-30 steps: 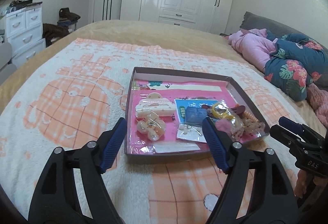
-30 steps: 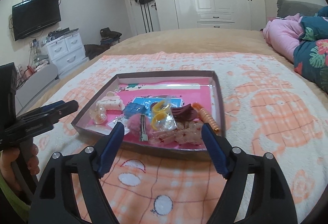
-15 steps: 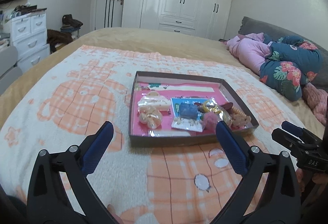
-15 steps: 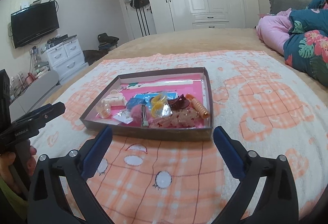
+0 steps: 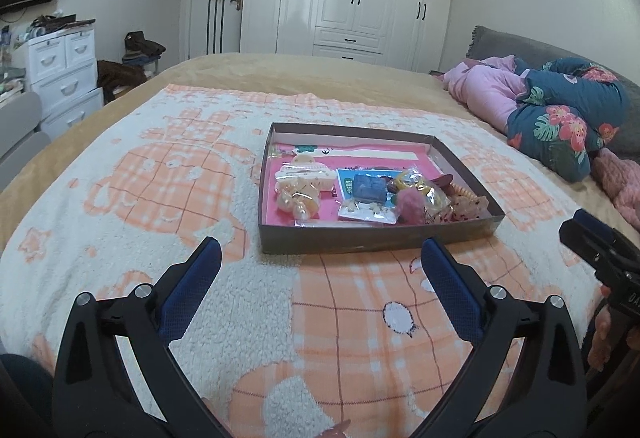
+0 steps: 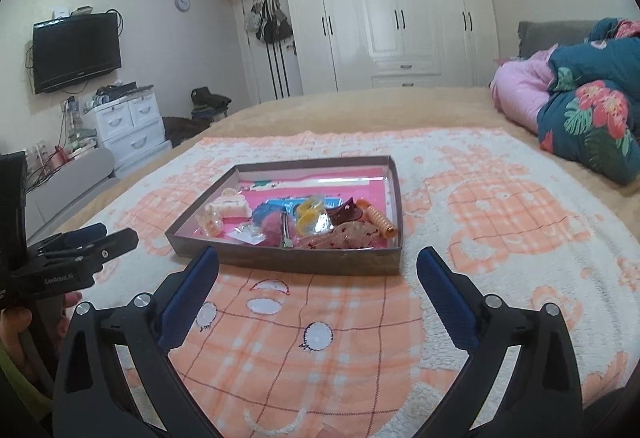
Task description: Organize jewelry
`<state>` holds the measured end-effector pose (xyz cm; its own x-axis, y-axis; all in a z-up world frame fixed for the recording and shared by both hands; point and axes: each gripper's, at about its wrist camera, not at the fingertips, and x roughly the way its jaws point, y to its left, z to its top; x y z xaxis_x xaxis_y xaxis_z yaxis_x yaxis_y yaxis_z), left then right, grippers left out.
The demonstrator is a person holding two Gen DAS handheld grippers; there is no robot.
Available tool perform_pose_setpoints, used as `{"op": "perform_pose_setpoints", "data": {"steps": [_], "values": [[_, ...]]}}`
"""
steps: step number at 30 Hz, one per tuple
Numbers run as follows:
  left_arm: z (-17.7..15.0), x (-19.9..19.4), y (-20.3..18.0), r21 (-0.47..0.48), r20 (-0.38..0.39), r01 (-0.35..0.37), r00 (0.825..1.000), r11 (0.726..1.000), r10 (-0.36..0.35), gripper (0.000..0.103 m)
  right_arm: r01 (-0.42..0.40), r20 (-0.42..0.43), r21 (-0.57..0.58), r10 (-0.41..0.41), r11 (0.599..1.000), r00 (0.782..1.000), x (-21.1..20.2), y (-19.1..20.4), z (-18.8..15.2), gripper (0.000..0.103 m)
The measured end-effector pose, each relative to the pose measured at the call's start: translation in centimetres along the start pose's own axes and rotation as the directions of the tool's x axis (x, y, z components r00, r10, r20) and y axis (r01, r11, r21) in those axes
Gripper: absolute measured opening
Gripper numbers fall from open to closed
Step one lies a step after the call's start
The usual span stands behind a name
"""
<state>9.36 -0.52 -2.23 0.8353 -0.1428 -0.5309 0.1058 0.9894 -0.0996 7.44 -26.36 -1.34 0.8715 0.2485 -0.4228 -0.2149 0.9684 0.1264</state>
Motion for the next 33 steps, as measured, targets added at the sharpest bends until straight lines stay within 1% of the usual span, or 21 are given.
{"op": "perform_pose_setpoints", "data": {"steps": [2,11,21,27,31,33], "values": [[-0.2,-0.2,-0.1,0.002,0.005,-0.001,1.000,1.000,0.001,0.092,0.014,0.018,-0.005,-0.013,1.000,1.000,-0.4,0.0,-0.2,0.097],[-0.5,-1.3,-0.5,0.019,0.057,-0.005,0.998,1.000,0.004,0.092,0.033,0.032,0.002,-0.033,0.999,0.999,-0.9,0.0,-0.8,0.097],[-0.4,-2.4,-1.0,0.032,0.120,0.005,0.993,0.999,-0.009,0.092,0.072,0.108,-0.012,-0.071,0.997,0.992,-2.2,0.1,-1.1,0.097],[-0.5,-3.2,-1.7,0.050,0.170,0.011,0.985,0.999,-0.019,0.092,0.092,0.198,-0.028,-0.085,0.995,0.977,-3.4,0.4,-1.0,0.097],[-0.6,-3.5,-1.8,0.053,0.198,0.011,0.980,0.999,-0.021,0.092,0.114,0.267,-0.032,-0.102,0.993,0.958,-4.1,0.5,-0.9,0.097],[-0.6,-3.5,-1.8,0.053,0.207,0.012,0.978,0.999,-0.023,0.092,0.108,0.270,-0.030,-0.096,0.994,0.958,-4.1,0.3,-0.9,0.097]]}}
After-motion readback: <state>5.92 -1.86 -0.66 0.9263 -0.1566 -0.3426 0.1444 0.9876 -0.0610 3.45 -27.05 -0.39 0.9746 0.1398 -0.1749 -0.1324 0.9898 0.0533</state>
